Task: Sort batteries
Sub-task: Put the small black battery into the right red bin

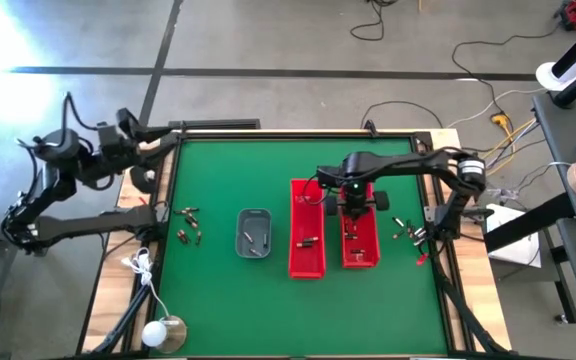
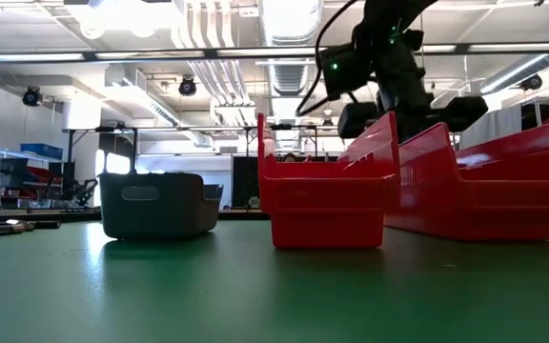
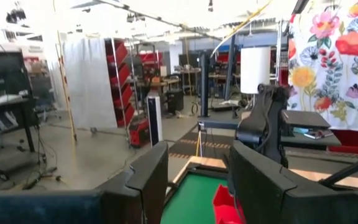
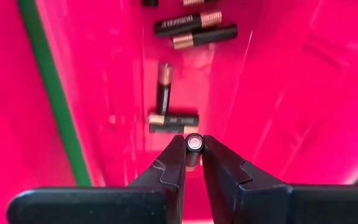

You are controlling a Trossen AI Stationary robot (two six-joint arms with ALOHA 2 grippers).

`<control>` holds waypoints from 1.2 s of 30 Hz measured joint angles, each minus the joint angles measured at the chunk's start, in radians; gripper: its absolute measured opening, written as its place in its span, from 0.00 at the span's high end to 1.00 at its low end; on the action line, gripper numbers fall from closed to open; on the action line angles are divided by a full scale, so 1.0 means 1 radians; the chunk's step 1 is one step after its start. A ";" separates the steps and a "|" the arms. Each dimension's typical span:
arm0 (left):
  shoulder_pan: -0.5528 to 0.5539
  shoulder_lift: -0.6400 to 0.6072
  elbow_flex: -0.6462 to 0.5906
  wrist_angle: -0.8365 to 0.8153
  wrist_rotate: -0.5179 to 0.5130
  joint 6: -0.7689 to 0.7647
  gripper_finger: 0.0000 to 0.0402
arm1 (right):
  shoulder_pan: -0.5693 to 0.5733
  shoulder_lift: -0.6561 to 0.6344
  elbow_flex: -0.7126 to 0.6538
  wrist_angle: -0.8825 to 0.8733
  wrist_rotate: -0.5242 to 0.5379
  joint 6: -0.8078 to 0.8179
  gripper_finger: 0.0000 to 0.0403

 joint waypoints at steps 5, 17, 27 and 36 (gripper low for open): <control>0.000 -0.042 0.000 0.000 -0.001 0.012 0.62 | -0.002 0.016 -0.008 0.001 0.054 -0.014 0.91; 0.000 -0.094 0.000 -0.029 -0.005 0.005 0.62 | -0.041 -0.006 -0.119 0.106 0.060 -0.025 0.91; 0.000 -0.089 0.000 -0.028 -0.058 0.012 0.62 | -0.054 -0.013 -0.191 0.186 0.024 -0.013 0.91; 0.000 -0.089 0.000 -0.025 -0.061 0.013 0.62 | -0.072 -0.009 -0.204 0.238 0.022 -0.019 0.91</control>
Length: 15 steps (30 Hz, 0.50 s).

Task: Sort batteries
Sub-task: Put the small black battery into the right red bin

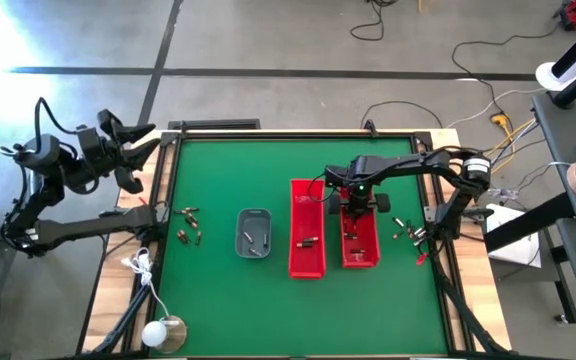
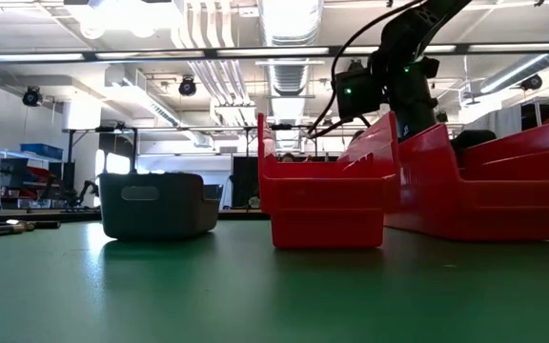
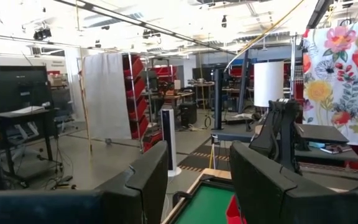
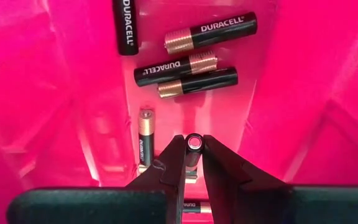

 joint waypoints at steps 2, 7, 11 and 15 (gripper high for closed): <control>0.000 0.000 0.000 0.000 -0.012 0.000 0.62 | -0.001 0.000 0.000 0.001 0.001 -0.002 0.91; 0.000 0.000 0.000 0.000 -0.023 0.000 0.62 | -0.001 0.001 0.000 0.003 0.012 -0.008 0.91; 0.000 0.000 0.000 0.000 -0.023 -0.006 0.62 | -0.001 -0.009 0.004 -0.001 0.018 -0.010 0.91; 0.000 0.000 0.000 -0.001 -0.023 -0.011 0.62 | -0.002 -0.052 0.016 -0.010 0.044 0.021 0.91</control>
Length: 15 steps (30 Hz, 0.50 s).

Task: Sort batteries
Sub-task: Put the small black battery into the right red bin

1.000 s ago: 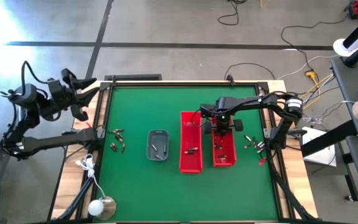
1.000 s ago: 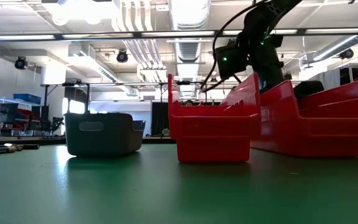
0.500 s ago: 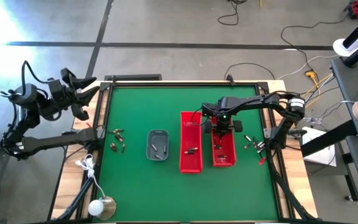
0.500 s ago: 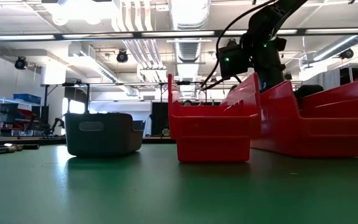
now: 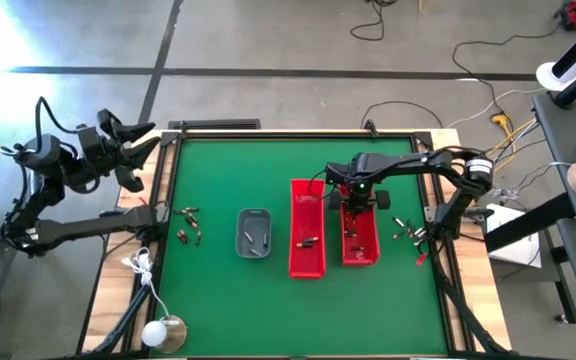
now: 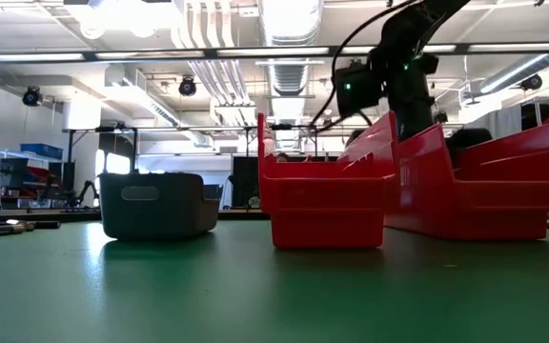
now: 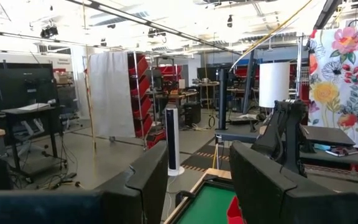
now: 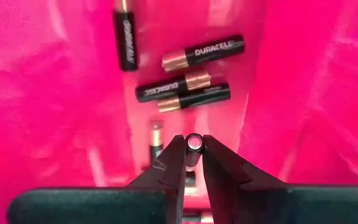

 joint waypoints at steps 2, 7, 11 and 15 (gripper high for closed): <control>0.000 0.000 0.000 0.000 0.000 0.000 0.62 | 0.000 -0.042 0.025 -0.047 -0.005 0.017 0.91; 0.000 0.000 0.000 0.000 -0.001 0.000 0.62 | -0.002 -0.154 0.103 -0.182 -0.014 0.008 0.91; 0.000 0.000 0.000 0.005 -0.001 0.005 0.62 | -0.006 -0.250 0.148 -0.171 -0.013 -0.157 0.91; 0.000 0.000 0.000 0.029 -0.002 0.009 0.62 | -0.005 -0.295 0.147 -0.181 -0.018 -0.395 0.91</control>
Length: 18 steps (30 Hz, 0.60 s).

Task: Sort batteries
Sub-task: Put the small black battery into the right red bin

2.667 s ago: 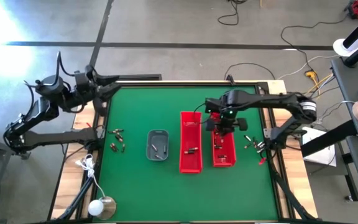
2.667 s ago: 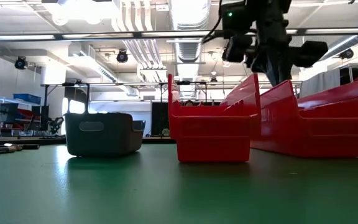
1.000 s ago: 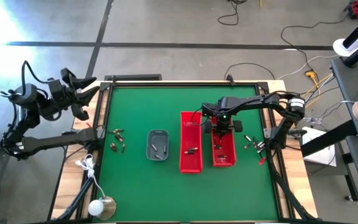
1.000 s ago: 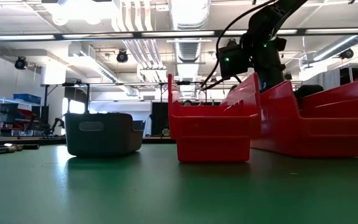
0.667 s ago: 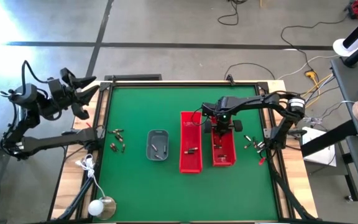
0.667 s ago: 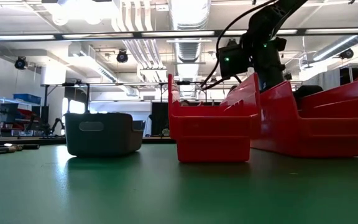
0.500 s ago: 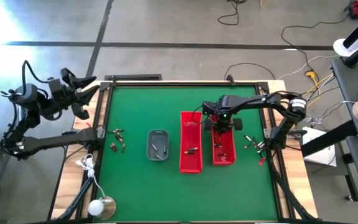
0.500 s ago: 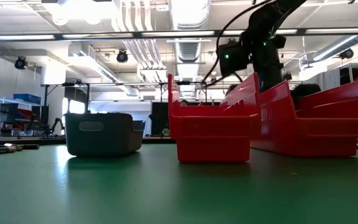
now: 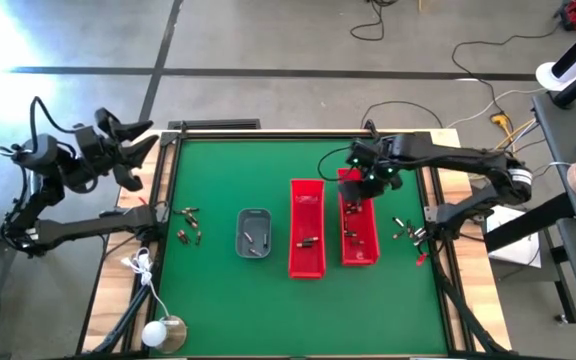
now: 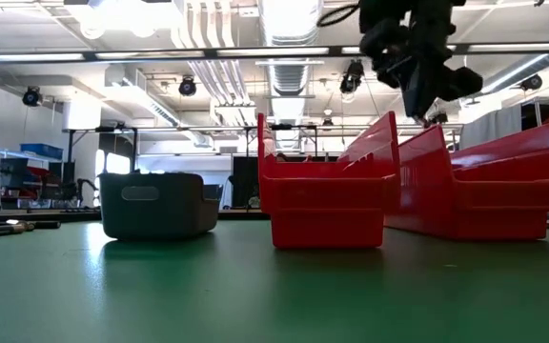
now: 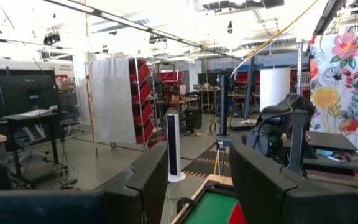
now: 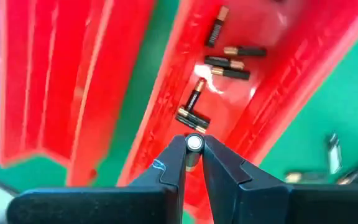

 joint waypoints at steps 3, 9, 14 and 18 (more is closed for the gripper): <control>0.000 0.000 0.000 0.023 0.000 -0.005 0.62 | 0.009 -0.006 -0.010 -0.001 0.001 -0.194 0.91; 0.000 0.000 0.000 0.046 0.000 -0.028 0.62 | 0.046 0.049 -0.023 -0.041 0.122 -0.565 0.91; 0.000 0.008 0.000 0.051 0.000 -0.056 0.62 | 0.085 0.121 -0.025 -0.019 0.208 -0.822 0.91; 0.000 0.022 0.000 0.051 0.000 -0.087 0.62 | 0.139 0.182 -0.025 -0.012 0.258 -0.978 0.91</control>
